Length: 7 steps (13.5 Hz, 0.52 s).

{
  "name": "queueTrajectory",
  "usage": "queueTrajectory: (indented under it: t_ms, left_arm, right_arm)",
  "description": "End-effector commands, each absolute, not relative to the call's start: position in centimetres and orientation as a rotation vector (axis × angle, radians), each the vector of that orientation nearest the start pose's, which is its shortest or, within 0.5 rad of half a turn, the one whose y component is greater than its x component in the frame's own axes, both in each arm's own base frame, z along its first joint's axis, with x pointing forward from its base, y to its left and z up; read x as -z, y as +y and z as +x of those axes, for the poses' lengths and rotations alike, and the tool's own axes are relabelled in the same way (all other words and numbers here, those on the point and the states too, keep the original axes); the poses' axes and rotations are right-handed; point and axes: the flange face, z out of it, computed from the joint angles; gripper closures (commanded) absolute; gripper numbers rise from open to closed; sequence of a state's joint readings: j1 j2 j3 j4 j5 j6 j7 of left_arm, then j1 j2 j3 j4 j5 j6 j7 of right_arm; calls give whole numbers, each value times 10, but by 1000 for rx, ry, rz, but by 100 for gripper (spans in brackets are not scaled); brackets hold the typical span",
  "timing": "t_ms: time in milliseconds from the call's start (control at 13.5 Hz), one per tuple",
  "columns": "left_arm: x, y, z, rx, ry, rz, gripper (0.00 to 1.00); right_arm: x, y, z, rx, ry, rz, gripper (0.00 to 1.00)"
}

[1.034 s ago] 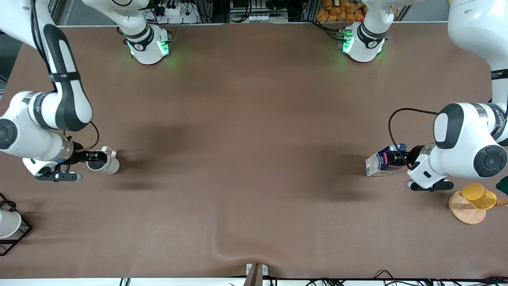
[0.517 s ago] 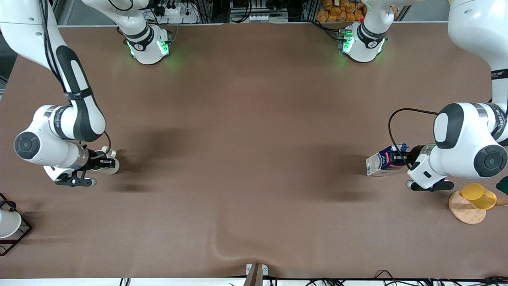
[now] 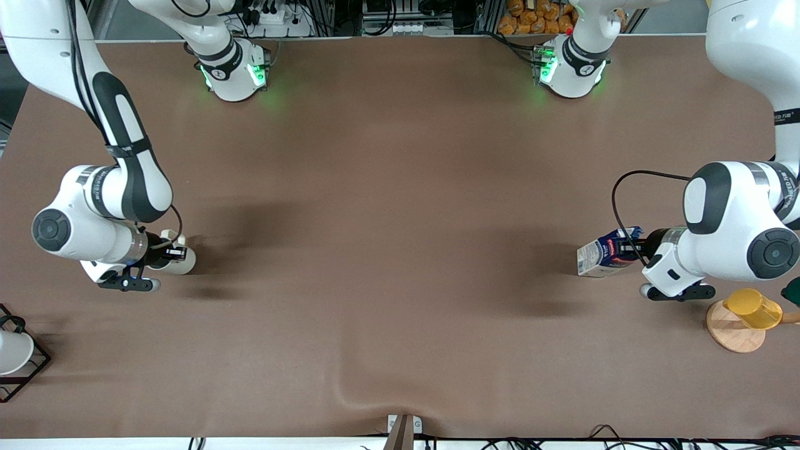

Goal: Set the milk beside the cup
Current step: 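Close the left gripper on the milk carton while the right gripper grasps the mug, then carry the mug to center with the right gripper while the left gripper lifts milk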

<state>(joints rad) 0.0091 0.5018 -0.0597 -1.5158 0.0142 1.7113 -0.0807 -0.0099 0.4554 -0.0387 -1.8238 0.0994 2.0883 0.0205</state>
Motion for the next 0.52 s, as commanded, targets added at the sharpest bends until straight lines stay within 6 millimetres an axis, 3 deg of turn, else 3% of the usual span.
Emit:
queueTrajectory:
  t_ms: [0,148,443]
  left_arm:
    - [-357,-25,658,-459,-59,-3101,75]
    - [-371,-25,656,-435,-57,-3104,75]
    - [-401,-32,653,-391,-35,-3115,75]
  right_arm:
    - [-325,23,640,-349,313,-3028,100]
    - [-343,67,644,-361,401,-3011,100]
    - [-366,176,636,-347,641,-2961,100]
